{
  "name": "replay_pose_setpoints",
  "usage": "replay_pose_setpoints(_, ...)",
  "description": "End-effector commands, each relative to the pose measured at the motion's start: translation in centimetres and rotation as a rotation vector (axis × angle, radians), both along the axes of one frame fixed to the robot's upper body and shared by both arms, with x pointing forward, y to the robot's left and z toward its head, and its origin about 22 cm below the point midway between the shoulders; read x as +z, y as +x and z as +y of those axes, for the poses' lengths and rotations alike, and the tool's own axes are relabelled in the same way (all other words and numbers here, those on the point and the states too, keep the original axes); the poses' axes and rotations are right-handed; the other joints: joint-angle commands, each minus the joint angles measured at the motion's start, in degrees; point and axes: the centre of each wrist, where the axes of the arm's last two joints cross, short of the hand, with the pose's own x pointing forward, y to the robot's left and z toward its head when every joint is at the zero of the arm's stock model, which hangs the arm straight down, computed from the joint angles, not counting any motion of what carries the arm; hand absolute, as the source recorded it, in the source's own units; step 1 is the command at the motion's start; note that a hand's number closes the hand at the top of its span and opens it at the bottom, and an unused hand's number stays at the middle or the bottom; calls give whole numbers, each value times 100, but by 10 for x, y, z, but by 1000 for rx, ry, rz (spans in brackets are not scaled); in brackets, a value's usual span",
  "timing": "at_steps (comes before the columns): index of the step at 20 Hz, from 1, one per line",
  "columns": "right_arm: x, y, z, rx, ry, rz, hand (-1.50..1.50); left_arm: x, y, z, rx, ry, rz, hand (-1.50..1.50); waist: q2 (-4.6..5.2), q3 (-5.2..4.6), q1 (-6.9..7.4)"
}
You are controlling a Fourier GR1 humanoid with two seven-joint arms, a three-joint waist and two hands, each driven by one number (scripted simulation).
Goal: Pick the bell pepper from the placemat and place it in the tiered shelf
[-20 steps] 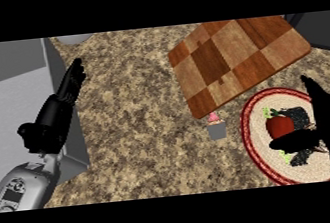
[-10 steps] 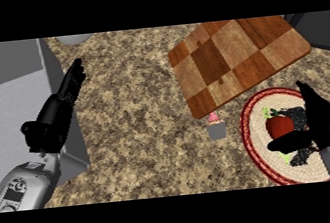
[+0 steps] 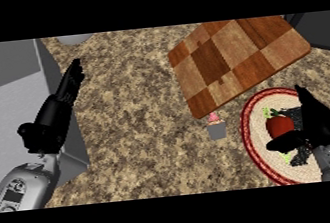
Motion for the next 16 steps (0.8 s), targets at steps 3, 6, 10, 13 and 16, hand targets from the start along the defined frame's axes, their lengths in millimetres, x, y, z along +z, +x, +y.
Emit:
replay_pose_setpoints(3, -2, 10, 12, -38, 6, 31, -150, -42, -10, 6, 18, -31, 150, 0, 129, -163, 11)
replay_pose_setpoints(6, -10, 18, 3, -18, 2, 28, -150, -45, -17, 0, 8, -48, 151, 0, 128, -159, 47)
replay_pose_setpoints(10, -31, 5, 8, -18, 24, 32, -150, -48, -16, -8, 14, -40, 142, 0, 132, -157, -6)
replay_pose_setpoints(13, -30, 6, -2, -6, 18, 76, -150, -50, -12, 0, 18, -27, 129, 0, 131, -160, -29)
replay_pose_setpoints(16, -33, 7, 9, 9, 20, 103, 150, -45, -18, 3, 30, -25, 128, 0, 119, -161, 20)
